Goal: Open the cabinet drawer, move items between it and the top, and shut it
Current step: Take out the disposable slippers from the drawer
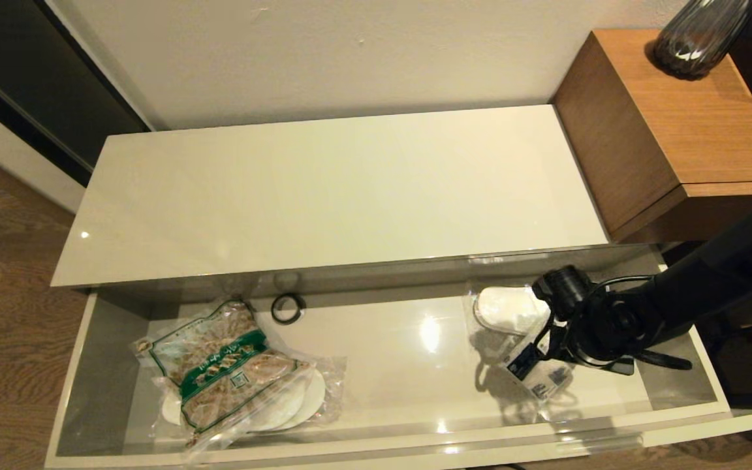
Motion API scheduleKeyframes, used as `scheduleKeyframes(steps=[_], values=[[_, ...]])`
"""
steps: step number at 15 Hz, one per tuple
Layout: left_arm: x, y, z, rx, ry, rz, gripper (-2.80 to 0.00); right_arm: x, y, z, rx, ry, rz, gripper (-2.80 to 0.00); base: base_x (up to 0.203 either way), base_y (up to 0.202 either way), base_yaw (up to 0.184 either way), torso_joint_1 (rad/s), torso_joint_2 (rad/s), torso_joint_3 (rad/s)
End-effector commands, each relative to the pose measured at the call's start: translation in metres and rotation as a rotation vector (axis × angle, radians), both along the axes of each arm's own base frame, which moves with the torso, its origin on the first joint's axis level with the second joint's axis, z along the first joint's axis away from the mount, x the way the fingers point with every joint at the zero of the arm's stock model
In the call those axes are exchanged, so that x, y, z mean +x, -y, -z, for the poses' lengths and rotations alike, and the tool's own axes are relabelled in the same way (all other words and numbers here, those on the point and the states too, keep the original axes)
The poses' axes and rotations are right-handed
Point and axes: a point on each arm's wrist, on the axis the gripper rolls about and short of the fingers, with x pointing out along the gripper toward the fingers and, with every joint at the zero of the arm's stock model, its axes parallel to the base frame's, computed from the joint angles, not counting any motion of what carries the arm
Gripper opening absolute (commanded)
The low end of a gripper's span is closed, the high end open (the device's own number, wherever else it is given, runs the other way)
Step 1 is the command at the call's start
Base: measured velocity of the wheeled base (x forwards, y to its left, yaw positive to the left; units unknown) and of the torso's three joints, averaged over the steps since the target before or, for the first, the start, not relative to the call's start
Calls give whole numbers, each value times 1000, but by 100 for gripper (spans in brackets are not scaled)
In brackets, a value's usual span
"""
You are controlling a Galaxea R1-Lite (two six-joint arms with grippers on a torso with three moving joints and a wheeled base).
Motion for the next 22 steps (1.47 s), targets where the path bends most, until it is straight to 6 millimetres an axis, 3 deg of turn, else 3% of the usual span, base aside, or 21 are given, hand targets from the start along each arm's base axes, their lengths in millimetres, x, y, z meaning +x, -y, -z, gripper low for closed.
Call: scheduleKeyframes(steps=[1,6,12,14,20,21,22], values=[[0,0,0,-1,-1,0,-280,9,1,3,-6,15,-3,0,0,0,0,0,0,0],[0,0,0,-1,-1,0,-280,25,4,34,-81,63,43,0,0,0,0,0,0,0],[0,0,0,-1,-1,0,-280,44,-1,35,-78,118,32,0,0,0,0,0,0,0],[0,0,0,-1,-1,0,-280,53,-3,25,-77,147,19,0,0,0,0,0,0,0],[0,0,0,-1,-1,0,-280,52,2,48,-88,98,36,0,0,0,0,0,0,0],[0,0,0,-1,-1,0,-280,51,2,49,-90,93,35,-280,0,0,0,0,0,0],[0,0,0,-1,-1,-1,-280,49,3,49,-92,85,35,-280,0,0,0,0,0,0]])
